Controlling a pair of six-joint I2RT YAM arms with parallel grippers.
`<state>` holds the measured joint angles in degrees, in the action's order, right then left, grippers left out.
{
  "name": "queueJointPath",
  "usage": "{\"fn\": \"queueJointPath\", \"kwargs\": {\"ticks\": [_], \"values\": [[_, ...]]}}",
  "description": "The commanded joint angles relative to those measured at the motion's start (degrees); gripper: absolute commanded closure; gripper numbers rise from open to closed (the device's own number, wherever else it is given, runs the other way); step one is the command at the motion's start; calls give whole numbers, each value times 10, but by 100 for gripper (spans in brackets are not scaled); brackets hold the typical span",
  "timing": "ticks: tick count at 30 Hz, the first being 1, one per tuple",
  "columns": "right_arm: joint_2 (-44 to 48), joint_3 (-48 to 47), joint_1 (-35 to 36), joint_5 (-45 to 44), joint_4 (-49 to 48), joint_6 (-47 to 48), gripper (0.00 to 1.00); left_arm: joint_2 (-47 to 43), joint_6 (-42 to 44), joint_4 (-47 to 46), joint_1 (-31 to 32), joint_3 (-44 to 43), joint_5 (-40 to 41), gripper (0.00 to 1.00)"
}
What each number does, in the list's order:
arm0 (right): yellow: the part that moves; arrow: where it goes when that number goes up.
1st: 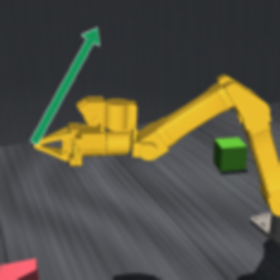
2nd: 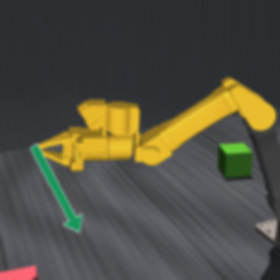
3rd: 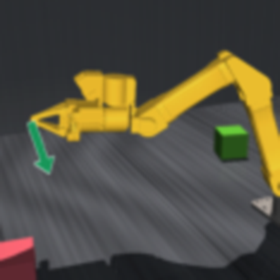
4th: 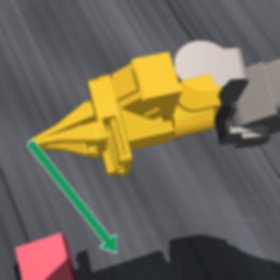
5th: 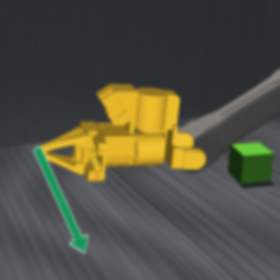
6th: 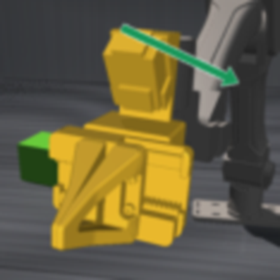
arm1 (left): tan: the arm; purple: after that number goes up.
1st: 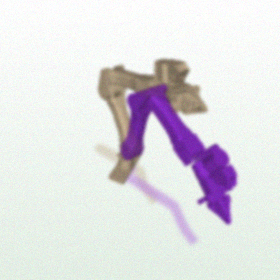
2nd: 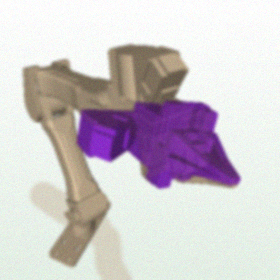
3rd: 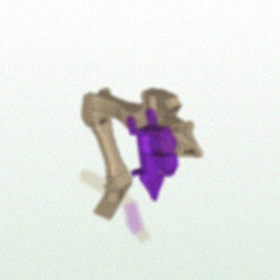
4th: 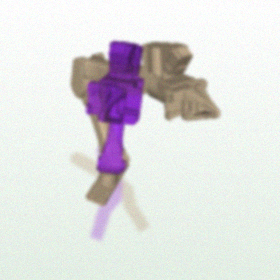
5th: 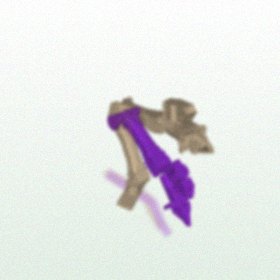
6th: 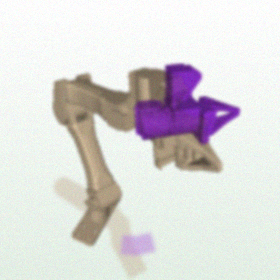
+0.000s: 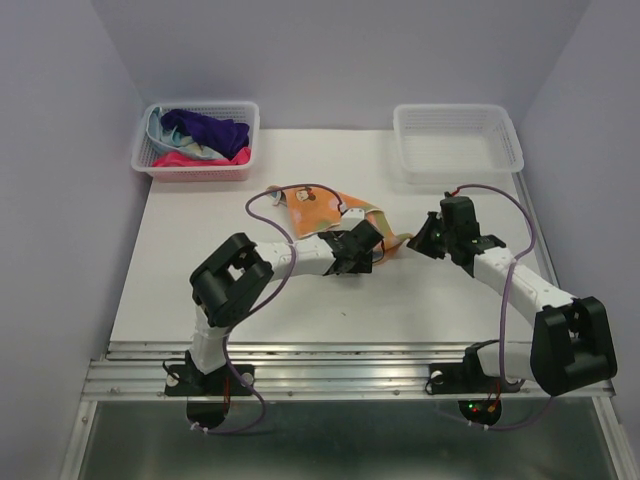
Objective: Fold and stack the towels
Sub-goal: Flatten out the crumpled towel
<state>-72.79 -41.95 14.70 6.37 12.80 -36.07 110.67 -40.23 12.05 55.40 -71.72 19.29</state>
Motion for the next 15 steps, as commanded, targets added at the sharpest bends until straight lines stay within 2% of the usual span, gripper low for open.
{"fn": "queueJointPath", "kwargs": {"ticks": [1,3,9,15], "values": [[-2,-1,3,-8,-20,-6,99,15,-13,36,9,-18,12,28],[-2,-1,3,-7,-21,-7,99,22,-14,41,9,-23,21,32],[-2,-1,2,-7,-21,-6,99,33,-10,47,21,-30,18,35],[-2,2,3,-9,-21,-6,99,50,-13,49,26,-30,5,47]]}}
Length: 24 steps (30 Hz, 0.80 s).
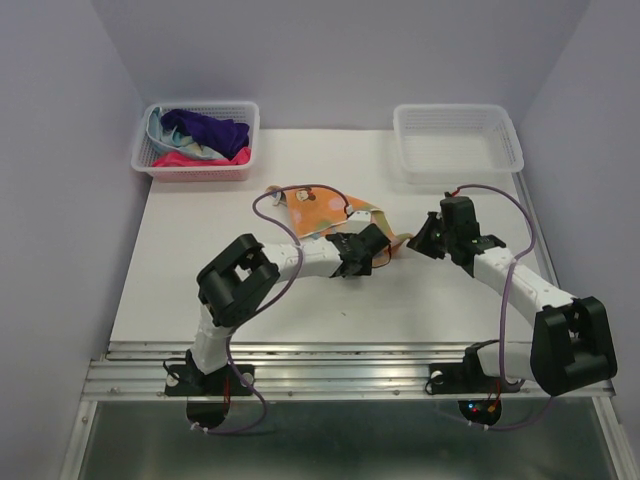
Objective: Fold and stack the towels
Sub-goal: Flatten out the crumpled towel
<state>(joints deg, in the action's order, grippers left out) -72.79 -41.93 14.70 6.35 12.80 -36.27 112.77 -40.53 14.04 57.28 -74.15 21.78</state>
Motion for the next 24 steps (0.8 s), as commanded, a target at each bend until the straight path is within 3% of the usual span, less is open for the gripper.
{"fn": "queueJointPath", "kwargs": {"ticks": [1,3,7,9,10,11,18,24], "values": [[-2,2,3,-9,-22,-4,99,35,-11,27,7,-6,-21,52],[0,4,3,-7,-22,-3,99,44,-11,27,7,-11,-19,55],[5,7,3,-1,-23,0,99,55,-11,33,6,-23,-10,73],[9,11,2,0,-28,0,99,58,-10,35,4,-29,-9,75],[12,15,3,1,-29,1,99,61,-10,38,2,-35,-5,80],[16,16,3,2,-30,2,99,61,-10,41,0,-39,-3,99],[36,15,3,29,-30,22,99,-19,0,33,0,-7,41,100],[78,-17,3,166,-65,3,99,-244,35,-9,1,74,61,100]]}}
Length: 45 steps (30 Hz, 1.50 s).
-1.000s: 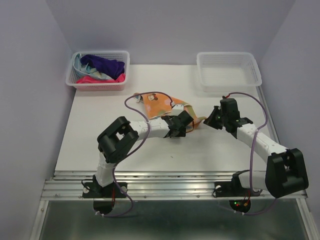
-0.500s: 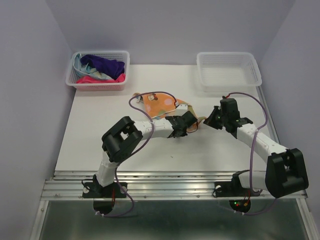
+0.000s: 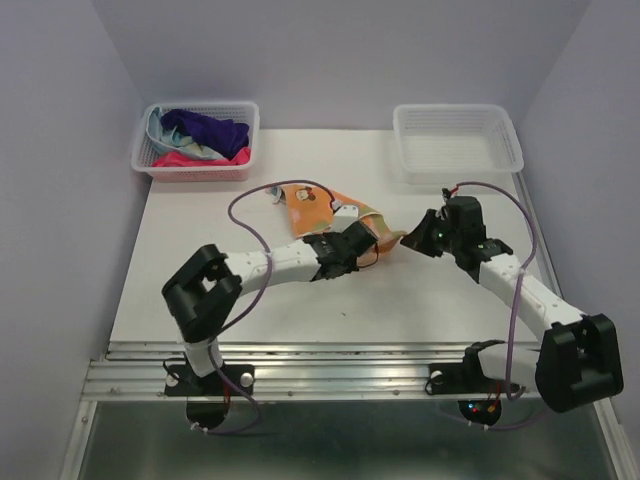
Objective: Fold and stack the towels
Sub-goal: Flatten out the crumpled towel
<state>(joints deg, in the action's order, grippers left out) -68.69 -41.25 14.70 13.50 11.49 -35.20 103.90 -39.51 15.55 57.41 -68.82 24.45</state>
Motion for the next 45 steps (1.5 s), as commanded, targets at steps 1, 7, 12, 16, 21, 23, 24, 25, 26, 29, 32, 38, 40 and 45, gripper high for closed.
{"fn": "queueJointPath", "kwargs": {"ticks": [1,7,12,16,21,23,24,25,26,29,32,38,40,45], "values": [[44,-27,3,104,-57,-14,99,-181,26,-31,0,28,37,100],[72,-66,4,201,-110,-65,99,-328,69,-82,-1,27,36,100],[95,-147,4,254,-142,-109,99,-383,128,-88,-1,-39,76,100],[108,-226,3,256,-133,-130,99,-415,167,-83,-1,-123,76,100],[102,-351,3,274,-101,-138,99,-453,194,-79,-1,-180,47,100],[99,-376,3,286,-106,-157,99,-472,201,-78,-1,-202,30,100],[99,-390,3,290,-110,-162,99,-479,202,-77,-1,-208,22,100],[101,-409,4,290,-110,-171,99,-491,203,-76,-1,-219,0,100],[102,-422,2,286,-105,-172,99,-498,203,-75,-1,-222,-13,100],[111,-454,4,278,-85,-179,99,-519,195,-73,-1,-232,-69,100],[139,-456,3,289,-101,-205,99,-532,175,-70,-1,-232,-143,100],[200,-441,3,284,-88,-213,99,-529,145,-75,-1,-229,-218,100],[217,-432,3,295,-82,-218,99,-533,133,-83,-1,-219,-262,100],[247,-416,3,299,-55,-214,99,-557,81,-124,-1,-170,-315,100]]}}
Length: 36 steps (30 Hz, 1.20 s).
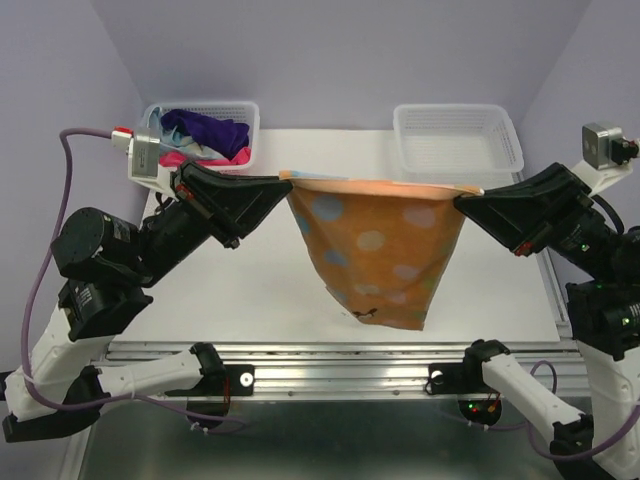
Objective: Fold and stack the towels
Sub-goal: Flatten out the crumpled towel
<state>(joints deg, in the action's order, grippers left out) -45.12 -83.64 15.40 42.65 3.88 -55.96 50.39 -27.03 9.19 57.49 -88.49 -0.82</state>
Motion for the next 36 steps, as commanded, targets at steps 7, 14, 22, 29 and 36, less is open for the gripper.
{"fn": "queueJointPath", "kwargs": {"ticks": [7,14,22,29,36], "values": [[49,25,-4,-17,49,9,99,-39,-59,-68,-2,57,-62,100],[53,72,-4,-66,56,32,99,-51,-51,-73,-2,103,-3,100],[0,171,-4,-117,-33,20,99,-68,-45,-110,-2,187,213,100],[-96,207,-4,-172,-132,35,99,-23,-17,-151,-53,230,299,100],[-230,183,-3,-167,-207,41,99,73,-40,-241,-291,248,64,100]]}}
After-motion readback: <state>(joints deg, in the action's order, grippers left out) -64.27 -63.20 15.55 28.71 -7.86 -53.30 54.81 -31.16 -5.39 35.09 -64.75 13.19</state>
